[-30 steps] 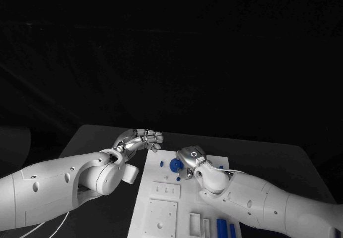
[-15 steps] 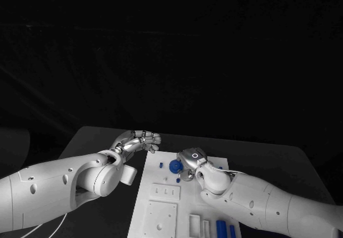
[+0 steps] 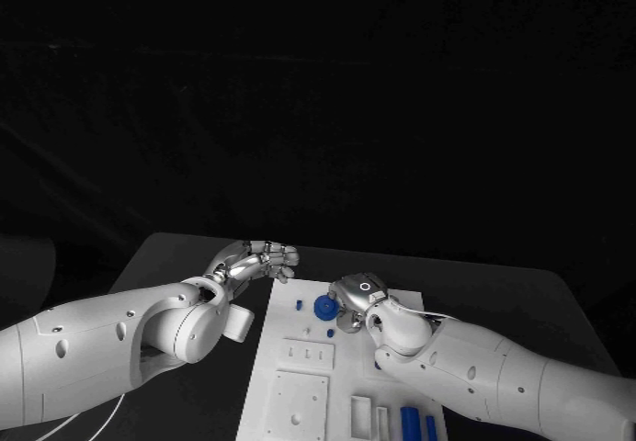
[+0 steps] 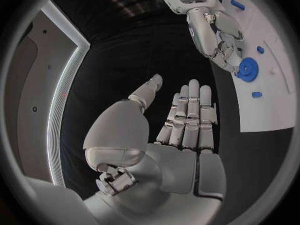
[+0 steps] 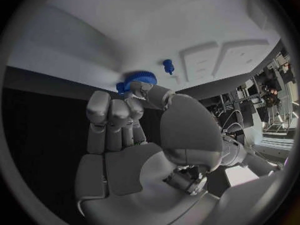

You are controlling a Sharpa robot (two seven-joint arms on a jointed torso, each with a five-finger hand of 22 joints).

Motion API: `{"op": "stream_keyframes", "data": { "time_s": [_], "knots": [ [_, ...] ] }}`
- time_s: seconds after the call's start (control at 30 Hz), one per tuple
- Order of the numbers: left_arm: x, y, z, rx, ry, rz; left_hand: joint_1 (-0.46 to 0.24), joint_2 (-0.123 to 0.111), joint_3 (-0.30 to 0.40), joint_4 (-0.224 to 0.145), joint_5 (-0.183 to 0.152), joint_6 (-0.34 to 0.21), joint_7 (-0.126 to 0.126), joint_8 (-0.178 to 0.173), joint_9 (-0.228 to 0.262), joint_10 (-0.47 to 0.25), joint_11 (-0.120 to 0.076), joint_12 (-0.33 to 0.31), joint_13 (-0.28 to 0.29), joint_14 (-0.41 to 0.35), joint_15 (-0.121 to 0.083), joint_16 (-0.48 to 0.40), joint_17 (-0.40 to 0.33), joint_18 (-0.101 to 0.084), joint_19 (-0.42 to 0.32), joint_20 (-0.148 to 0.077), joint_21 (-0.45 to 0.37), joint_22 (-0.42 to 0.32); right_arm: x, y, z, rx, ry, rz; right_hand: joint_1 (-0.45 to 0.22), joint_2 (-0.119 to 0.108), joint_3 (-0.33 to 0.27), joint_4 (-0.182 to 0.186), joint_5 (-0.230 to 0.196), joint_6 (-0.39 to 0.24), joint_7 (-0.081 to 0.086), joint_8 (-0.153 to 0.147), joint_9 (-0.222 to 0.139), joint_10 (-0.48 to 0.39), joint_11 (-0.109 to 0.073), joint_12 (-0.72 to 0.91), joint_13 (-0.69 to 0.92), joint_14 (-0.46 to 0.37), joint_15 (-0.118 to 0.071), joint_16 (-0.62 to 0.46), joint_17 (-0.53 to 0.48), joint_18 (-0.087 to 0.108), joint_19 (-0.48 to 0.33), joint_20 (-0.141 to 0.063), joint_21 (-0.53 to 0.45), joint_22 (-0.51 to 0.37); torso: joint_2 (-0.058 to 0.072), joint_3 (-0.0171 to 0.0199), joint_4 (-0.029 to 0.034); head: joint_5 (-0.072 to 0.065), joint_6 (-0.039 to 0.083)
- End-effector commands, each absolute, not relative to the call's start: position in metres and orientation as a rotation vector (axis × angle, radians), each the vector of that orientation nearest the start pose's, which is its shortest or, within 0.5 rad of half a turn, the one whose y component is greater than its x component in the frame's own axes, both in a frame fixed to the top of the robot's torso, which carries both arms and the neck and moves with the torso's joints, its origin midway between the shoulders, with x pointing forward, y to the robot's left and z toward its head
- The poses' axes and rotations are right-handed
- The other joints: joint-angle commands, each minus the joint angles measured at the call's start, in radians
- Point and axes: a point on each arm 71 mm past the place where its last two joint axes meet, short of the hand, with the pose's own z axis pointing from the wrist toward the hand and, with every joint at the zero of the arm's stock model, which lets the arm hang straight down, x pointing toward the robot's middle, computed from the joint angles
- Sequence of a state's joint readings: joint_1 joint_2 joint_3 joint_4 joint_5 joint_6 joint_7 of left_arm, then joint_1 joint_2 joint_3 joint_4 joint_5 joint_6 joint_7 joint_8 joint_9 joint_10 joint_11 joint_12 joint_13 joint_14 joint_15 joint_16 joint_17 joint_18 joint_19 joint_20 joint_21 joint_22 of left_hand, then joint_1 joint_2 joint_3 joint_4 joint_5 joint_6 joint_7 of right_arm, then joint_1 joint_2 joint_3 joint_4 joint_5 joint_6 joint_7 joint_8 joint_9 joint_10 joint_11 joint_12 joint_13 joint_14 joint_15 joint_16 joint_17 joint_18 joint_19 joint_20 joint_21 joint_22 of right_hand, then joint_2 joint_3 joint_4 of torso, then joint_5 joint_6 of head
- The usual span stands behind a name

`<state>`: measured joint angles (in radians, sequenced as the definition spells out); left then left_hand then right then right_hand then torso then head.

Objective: Assemble the parts on the task board

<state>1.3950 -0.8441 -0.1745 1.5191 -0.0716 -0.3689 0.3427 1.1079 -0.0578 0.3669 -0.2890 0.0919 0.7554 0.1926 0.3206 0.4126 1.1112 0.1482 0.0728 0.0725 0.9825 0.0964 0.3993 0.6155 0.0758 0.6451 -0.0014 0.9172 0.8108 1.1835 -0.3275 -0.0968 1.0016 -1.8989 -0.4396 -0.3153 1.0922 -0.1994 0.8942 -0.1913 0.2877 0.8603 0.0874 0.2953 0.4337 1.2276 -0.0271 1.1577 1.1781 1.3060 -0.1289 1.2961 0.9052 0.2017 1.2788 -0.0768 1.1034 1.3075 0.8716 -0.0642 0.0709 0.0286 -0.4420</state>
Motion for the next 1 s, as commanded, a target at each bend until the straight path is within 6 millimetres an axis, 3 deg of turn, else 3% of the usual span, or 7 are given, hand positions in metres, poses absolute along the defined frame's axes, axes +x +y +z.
{"op": "stream_keyframes", "data": {
  "time_s": [0.03, 0.1, 0.13, 0.17, 0.27, 0.47, 1.0],
  "knots": [
    [0.506, 0.214, -0.132, -0.924, 1.443, -1.433, -0.001, -0.002, -0.006, 0.002, 0.001, -0.002, 0.008, -0.006, -0.001, -0.005, 0.0, -0.004, -0.002, 0.006, 0.003, -0.006, 0.001, 0.012, -0.004, 0.001, -0.006, -0.001, 0.548, -0.083, -0.229, -0.409, 1.51, 0.292, -0.014, 0.0, 0.003, -0.013, 0.033, 0.0, 0.007, 0.002, -0.002, 0.0, 0.01, 0.0, 0.001, 0.004, 0.006, -0.004, 0.001, 0.06, 0.0, 0.003, 0.003, 0.013, 0.0, -0.0003, 0.0003, -0.001, 0.0],
    [0.506, 0.214, -0.132, -0.924, 1.442, -1.433, -0.001, -0.002, -0.006, 0.002, 0.001, -0.002, 0.008, -0.007, -0.001, -0.006, 0.0, -0.004, -0.002, 0.006, 0.003, -0.006, 0.001, 0.012, -0.004, 0.001, -0.006, -0.001, 0.548, -0.084, -0.228, -0.408, 1.51, 0.291, -0.014, 0.01, 0.013, -0.026, 0.081, -0.002, 0.009, 0.001, -0.003, 0.0, 0.013, 0.001, 0.001, 0.004, 0.008, -0.004, 0.002, 0.06, -0.001, 0.003, 0.003, 0.013, 0.001, -0.0001, 0.0, 0.0, 0.0],
    [0.506, 0.214, -0.132, -0.925, 1.442, -1.433, -0.001, -0.002, -0.006, 0.001, 0.001, -0.002, 0.008, -0.007, -0.001, -0.006, 0.0, -0.004, -0.002, 0.006, 0.002, -0.006, 0.001, 0.012, -0.004, 0.001, -0.006, -0.001, 0.547, -0.084, -0.228, -0.407, 1.509, 0.292, -0.018, 0.02, 0.024, -0.035, 0.126, -0.004, 0.011, 0.001, -0.004, -0.001, 0.013, 0.0, 0.001, 0.003, 0.009, -0.004, 0.003, 0.06, -0.002, 0.004, 0.003, 0.013, 0.001, -0.0001, 0.0, 0.0, 0.0],
    [0.506, 0.214, -0.132, -0.925, 1.442, -1.432, -0.001, -0.002, -0.005, 0.001, 0.001, -0.002, 0.009, -0.007, -0.001, -0.006, 0.0, -0.004, -0.002, 0.006, 0.002, -0.006, 0.002, 0.012, -0.004, 0.001, -0.006, -0.001, 0.547, -0.085, -0.228, -0.406, 1.508, 0.292, -0.024, 0.031, 0.032, -0.043, 0.139, -0.004, 0.011, 0.001, -0.005, -0.001, 0.014, 0.0, 0.001, 0.003, 0.01, -0.004, 0.003, 0.06, -0.002, 0.004, 0.003, 0.013, 0.001, -0.0001, 0.0003, 0.0, 0.0],
    [0.506, 0.214, -0.131, -0.925, 1.442, -1.432, -0.001, -0.003, -0.005, 0.001, 0.001, -0.002, 0.009, -0.007, -0.002, -0.006, 0.0, -0.004, -0.002, 0.007, 0.002, -0.006, 0.002, 0.012, -0.004, 0.001, -0.006, -0.001, 0.547, -0.086, -0.226, -0.406, 1.506, 0.293, -0.04, 0.049, 0.063, -0.056, 0.144, -0.003, 0.012, 0.001, -0.007, 0.0, 0.015, 0.002, 0.003, 0.004, 0.011, -0.004, 0.004, 0.06, -0.002, 0.007, 0.004, 0.013, 0.0, 0.0002, 0.0002, 0.0, 0.001],
    [0.505, 0.215, -0.131, -0.925, 1.44, -1.432, 0.0, -0.003, -0.005, 0.001, 0.002, -0.003, 0.009, -0.007, -0.002, -0.006, 0.001, -0.004, -0.002, 0.007, 0.002, -0.006, 0.002, 0.012, -0.004, 0.001, -0.006, -0.001, 0.547, -0.089, -0.225, -0.403, 1.525, 0.295, -0.059, 0.065, 0.096, -0.065, 0.146, 0.001, 0.013, 0.003, -0.008, 0.003, 0.016, 0.005, 0.006, 0.005, 0.012, -0.004, 0.006, 0.06, 0.0, 0.008, 0.005, 0.013, 0.0, 0.0002, -0.0011, 0.0, 0.001],
    [0.504, 0.217, -0.131, -0.927, 1.437, -1.429, 0.001, -0.003, -0.005, 0.001, 0.002, -0.003, 0.01, -0.007, -0.002, -0.007, 0.001, -0.004, -0.002, 0.007, 0.002, -0.007, 0.003, 0.012, -0.004, 0.001, -0.006, -0.001, 0.543, -0.096, -0.222, -0.378, 1.519, 0.315, -0.077, 0.08, 0.114, -0.07, 0.152, 0.006, 0.016, 0.006, -0.009, 0.005, 0.019, 0.009, 0.009, 0.006, 0.014, -0.003, 0.007, 0.06, 0.002, 0.008, 0.007, 0.013, 0.0, 0.0002, -0.0003, -0.001, 0.004]
  ]
}}
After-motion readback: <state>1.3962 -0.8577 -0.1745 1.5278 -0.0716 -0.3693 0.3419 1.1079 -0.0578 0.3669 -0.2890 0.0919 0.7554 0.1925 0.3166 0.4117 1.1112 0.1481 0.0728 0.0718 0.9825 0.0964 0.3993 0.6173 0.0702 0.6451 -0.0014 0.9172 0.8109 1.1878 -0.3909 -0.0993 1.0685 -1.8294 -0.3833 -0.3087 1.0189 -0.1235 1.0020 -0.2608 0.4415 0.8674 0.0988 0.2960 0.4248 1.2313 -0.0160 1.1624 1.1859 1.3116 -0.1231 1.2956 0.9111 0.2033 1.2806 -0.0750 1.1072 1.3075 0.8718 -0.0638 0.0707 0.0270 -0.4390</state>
